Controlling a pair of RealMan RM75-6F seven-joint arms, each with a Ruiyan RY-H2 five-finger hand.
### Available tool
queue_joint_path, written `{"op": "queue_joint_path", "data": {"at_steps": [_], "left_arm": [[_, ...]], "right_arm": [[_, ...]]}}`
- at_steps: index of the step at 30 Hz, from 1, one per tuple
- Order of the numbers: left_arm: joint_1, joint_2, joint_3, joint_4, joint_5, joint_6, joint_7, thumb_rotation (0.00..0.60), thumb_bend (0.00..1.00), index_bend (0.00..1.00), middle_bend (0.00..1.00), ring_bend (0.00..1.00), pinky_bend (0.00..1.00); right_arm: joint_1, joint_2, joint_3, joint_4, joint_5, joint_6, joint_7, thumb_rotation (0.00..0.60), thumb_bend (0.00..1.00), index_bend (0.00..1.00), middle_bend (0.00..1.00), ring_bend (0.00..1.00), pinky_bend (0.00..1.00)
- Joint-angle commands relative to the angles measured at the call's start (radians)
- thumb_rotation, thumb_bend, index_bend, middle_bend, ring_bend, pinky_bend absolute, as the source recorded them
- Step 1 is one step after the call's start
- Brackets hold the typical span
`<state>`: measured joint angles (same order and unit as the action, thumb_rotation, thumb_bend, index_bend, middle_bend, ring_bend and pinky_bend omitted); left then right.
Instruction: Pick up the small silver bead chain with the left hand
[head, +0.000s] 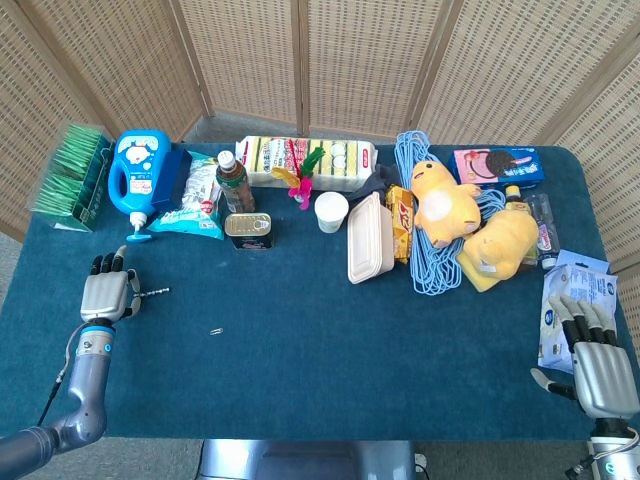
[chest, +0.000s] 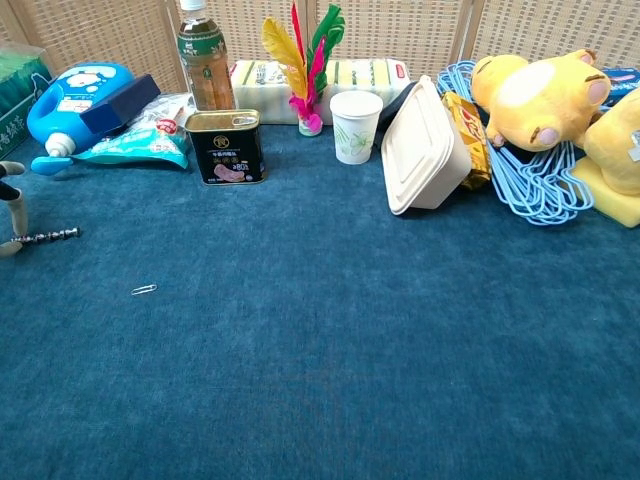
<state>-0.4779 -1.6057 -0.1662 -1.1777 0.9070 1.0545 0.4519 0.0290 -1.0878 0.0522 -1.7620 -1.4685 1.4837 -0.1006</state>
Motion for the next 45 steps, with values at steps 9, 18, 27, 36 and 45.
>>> {"op": "queue_joint_path", "data": {"at_steps": [9, 18, 27, 36, 45], "left_arm": [[0.001, -0.007, -0.005, 0.012, -0.004, -0.001, 0.004, 0.600, 0.70, 0.53, 0.00, 0.00, 0.00], [0.003, 0.001, -0.010, 0.003, 0.003, -0.005, -0.010, 0.600, 0.70, 0.53, 0.00, 0.00, 0.00], [0.024, 0.068, 0.004, -0.084, 0.095, 0.061, -0.047, 0.600, 0.70, 0.53, 0.00, 0.00, 0.00], [0.043, 0.207, 0.048, -0.229, 0.253, 0.125, -0.069, 0.600, 0.70, 0.53, 0.00, 0.00, 0.00], [0.056, 0.287, 0.066, -0.368, 0.347, 0.198, -0.018, 0.600, 0.69, 0.53, 0.00, 0.00, 0.00]], "right_arm": [[0.003, 0.002, -0.001, 0.000, 0.002, -0.007, 0.008, 0.600, 0.00, 0.00, 0.00, 0.00, 0.00], [0.004, 0.000, -0.002, 0.001, 0.003, -0.010, 0.006, 0.600, 0.00, 0.00, 0.00, 0.00, 0.00], [0.005, -0.001, -0.002, 0.002, 0.006, -0.012, 0.006, 0.600, 0.00, 0.00, 0.00, 0.00, 0.00], [0.005, -0.001, -0.003, 0.000, 0.004, -0.011, 0.005, 0.600, 0.00, 0.00, 0.00, 0.00, 0.00], [0.004, 0.001, -0.003, -0.002, 0.003, -0.009, 0.008, 0.600, 0.00, 0.00, 0.00, 0.00, 0.00]]}}
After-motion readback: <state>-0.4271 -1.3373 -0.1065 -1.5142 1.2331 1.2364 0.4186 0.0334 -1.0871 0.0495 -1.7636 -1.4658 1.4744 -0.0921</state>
